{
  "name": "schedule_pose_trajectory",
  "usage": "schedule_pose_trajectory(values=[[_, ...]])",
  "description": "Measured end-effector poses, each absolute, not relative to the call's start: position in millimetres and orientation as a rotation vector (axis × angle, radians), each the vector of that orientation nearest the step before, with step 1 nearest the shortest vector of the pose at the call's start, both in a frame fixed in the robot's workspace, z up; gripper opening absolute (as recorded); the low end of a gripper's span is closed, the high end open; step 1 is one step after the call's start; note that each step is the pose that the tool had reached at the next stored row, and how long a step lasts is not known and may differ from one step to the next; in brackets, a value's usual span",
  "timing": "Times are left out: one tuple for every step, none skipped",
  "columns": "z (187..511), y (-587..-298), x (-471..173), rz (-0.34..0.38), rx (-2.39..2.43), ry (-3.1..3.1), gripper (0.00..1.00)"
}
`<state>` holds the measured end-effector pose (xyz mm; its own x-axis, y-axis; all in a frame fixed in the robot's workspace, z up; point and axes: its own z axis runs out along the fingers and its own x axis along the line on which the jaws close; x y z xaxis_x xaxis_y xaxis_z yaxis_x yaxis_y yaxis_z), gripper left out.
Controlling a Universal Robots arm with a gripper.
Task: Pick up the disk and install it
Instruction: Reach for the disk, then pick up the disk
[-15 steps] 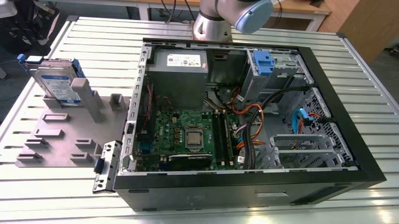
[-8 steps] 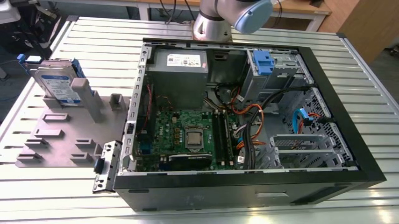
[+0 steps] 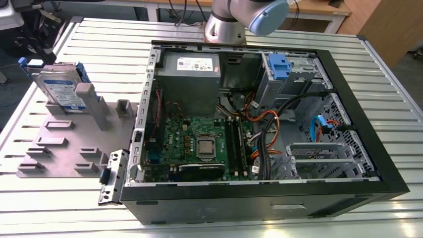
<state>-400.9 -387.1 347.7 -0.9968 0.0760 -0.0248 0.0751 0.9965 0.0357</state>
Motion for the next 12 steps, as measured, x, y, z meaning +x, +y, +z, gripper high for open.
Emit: schedule_pose_trajectory(values=[[347.5, -387.1, -400.9, 0.054, 0.118, 3.113, 0.11], [347.4, -387.1, -400.9, 0.054, 0.118, 3.113, 0.11], [347.4, -387.1, -400.9, 0.054, 0.118, 3.113, 0.11], [347.4, -387.1, -400.9, 0.054, 0.118, 3.113, 0.11], [347.3, -387.1, -400.9, 0.054, 0.118, 3.113, 0.11], [347.3, -387.1, -400.9, 0.054, 0.118, 3.113, 0.11], [347.4, -387.1, -400.9, 0.054, 0.118, 3.113, 0.11], [347.3, -387.1, -400.9, 0.054, 0.118, 3.113, 0.11], [347.3, -387.1, -400.9, 0.054, 0.118, 3.113, 0.11], [347.3, -387.1, -400.9, 0.054, 0.118, 3.113, 0.11], [347.3, -387.1, -400.9, 0.054, 0.118, 3.113, 0.11], [347.3, -387.1, -400.9, 0.054, 0.118, 3.113, 0.11]])
